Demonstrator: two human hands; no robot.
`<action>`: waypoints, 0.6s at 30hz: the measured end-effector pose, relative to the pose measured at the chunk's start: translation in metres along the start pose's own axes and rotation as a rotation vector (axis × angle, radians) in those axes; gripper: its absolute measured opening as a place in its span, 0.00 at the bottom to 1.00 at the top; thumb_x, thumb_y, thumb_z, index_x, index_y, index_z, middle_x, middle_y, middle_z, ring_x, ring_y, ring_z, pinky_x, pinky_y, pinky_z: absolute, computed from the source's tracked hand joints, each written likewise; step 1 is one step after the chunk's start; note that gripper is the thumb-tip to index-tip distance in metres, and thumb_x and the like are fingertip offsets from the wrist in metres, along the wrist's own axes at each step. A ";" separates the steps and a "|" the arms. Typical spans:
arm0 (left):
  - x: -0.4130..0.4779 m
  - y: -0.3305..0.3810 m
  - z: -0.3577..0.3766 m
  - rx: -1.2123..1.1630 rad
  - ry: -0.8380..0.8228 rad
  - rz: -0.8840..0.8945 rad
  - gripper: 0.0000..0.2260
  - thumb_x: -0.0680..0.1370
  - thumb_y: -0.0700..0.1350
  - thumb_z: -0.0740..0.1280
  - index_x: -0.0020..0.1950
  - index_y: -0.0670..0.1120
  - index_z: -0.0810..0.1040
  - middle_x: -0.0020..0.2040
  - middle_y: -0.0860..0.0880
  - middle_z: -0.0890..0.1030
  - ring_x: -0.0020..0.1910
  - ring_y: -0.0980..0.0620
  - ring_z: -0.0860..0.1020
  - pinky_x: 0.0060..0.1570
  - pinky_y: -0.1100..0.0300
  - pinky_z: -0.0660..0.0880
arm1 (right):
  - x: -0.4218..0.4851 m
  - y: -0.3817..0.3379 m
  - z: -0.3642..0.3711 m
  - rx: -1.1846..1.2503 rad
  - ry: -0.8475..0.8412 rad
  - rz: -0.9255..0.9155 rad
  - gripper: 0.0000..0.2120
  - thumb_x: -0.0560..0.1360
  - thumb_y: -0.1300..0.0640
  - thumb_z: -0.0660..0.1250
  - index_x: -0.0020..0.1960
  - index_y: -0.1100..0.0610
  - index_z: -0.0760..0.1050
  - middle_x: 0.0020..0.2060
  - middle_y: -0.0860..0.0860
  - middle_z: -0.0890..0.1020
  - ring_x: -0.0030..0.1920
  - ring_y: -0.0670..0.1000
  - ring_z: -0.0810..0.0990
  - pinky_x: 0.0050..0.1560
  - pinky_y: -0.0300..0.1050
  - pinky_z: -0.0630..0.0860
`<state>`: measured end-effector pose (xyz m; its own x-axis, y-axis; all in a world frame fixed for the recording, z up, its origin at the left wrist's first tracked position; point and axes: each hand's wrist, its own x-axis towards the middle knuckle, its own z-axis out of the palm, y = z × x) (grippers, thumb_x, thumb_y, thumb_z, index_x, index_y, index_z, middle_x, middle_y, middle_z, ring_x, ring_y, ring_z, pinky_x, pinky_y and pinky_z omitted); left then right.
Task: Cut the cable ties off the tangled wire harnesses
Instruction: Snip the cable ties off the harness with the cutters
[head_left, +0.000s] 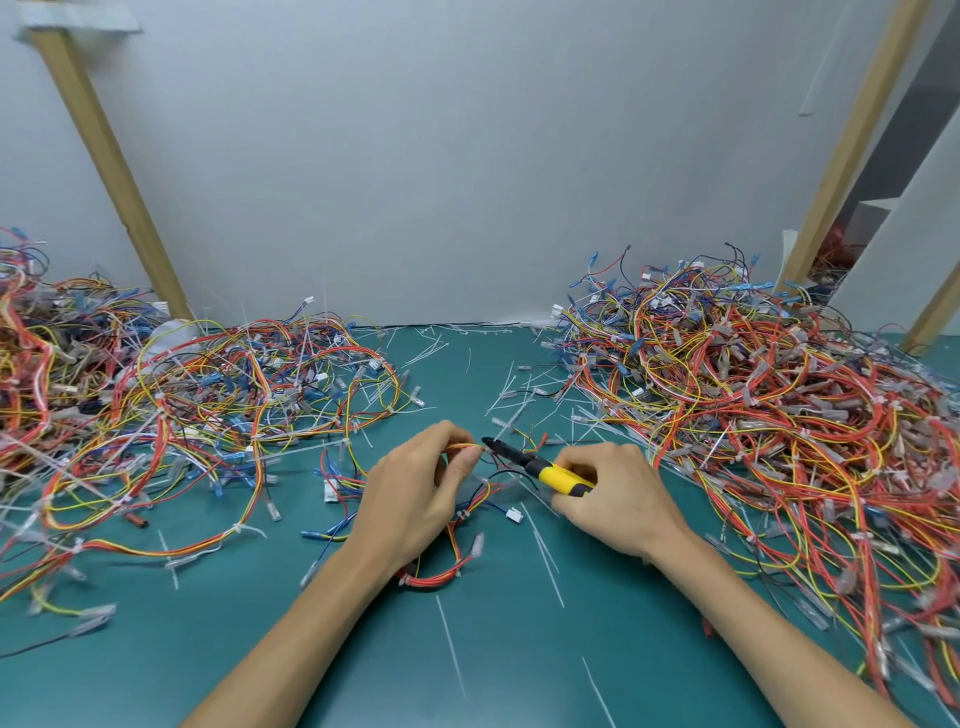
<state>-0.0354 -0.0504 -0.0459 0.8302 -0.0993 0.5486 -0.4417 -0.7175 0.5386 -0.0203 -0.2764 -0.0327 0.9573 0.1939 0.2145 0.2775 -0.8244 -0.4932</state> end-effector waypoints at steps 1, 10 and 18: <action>0.000 0.002 0.000 -0.032 0.007 0.001 0.07 0.81 0.52 0.62 0.49 0.51 0.76 0.40 0.59 0.78 0.39 0.55 0.76 0.41 0.54 0.73 | 0.001 -0.001 -0.003 0.066 -0.053 0.017 0.08 0.60 0.45 0.65 0.36 0.46 0.78 0.25 0.48 0.76 0.29 0.48 0.72 0.32 0.44 0.68; 0.001 0.015 0.004 -0.317 0.003 -0.172 0.07 0.79 0.48 0.68 0.41 0.51 0.78 0.35 0.57 0.83 0.38 0.58 0.82 0.42 0.60 0.75 | 0.003 0.001 -0.021 0.498 -0.508 0.060 0.11 0.66 0.53 0.64 0.39 0.60 0.78 0.30 0.56 0.82 0.28 0.56 0.80 0.31 0.41 0.74; 0.004 0.015 0.008 -0.477 -0.086 -0.277 0.07 0.80 0.47 0.66 0.44 0.49 0.80 0.37 0.61 0.82 0.38 0.64 0.78 0.42 0.69 0.71 | 0.001 -0.006 -0.020 0.537 -0.485 0.087 0.29 0.75 0.34 0.58 0.37 0.60 0.79 0.29 0.57 0.80 0.26 0.55 0.79 0.29 0.40 0.73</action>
<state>-0.0358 -0.0676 -0.0404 0.9531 -0.0211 0.3019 -0.2913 -0.3349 0.8961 -0.0231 -0.2820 -0.0127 0.8713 0.4563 -0.1806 0.0815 -0.4974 -0.8637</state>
